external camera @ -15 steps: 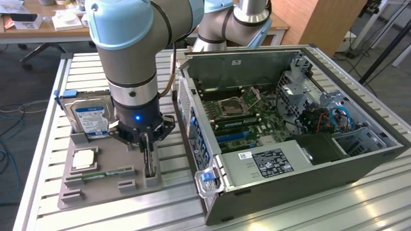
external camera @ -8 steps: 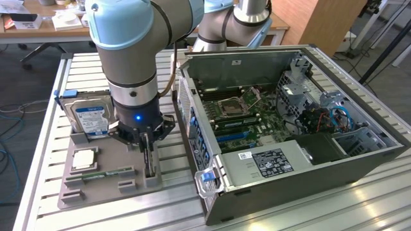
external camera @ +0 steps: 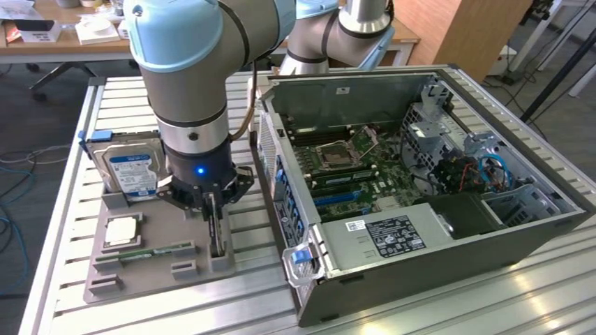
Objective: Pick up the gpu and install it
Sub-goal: 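Pick up the gpu and move the gpu toward the slot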
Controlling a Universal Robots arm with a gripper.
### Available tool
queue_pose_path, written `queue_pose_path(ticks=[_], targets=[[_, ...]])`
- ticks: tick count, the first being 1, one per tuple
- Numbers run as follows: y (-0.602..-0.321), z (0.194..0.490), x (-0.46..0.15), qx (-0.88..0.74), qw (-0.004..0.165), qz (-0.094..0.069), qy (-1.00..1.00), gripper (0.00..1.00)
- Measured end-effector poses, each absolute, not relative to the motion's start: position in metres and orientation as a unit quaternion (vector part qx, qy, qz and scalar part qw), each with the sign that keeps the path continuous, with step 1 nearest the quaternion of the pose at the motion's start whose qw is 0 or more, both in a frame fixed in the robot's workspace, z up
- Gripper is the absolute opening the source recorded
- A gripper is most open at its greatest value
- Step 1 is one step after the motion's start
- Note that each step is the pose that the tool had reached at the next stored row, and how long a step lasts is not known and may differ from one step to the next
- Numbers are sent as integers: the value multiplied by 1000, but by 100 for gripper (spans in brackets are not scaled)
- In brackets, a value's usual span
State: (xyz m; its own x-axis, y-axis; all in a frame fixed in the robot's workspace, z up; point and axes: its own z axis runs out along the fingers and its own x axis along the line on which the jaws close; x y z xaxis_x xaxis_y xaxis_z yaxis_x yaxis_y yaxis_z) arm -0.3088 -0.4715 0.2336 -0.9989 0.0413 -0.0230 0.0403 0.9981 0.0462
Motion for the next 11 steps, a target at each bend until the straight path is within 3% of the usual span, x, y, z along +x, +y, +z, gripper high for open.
queue_pose_path(ticks=[11], targets=[[-472, 239, -309, 20, 12, 23, 999, 26]])
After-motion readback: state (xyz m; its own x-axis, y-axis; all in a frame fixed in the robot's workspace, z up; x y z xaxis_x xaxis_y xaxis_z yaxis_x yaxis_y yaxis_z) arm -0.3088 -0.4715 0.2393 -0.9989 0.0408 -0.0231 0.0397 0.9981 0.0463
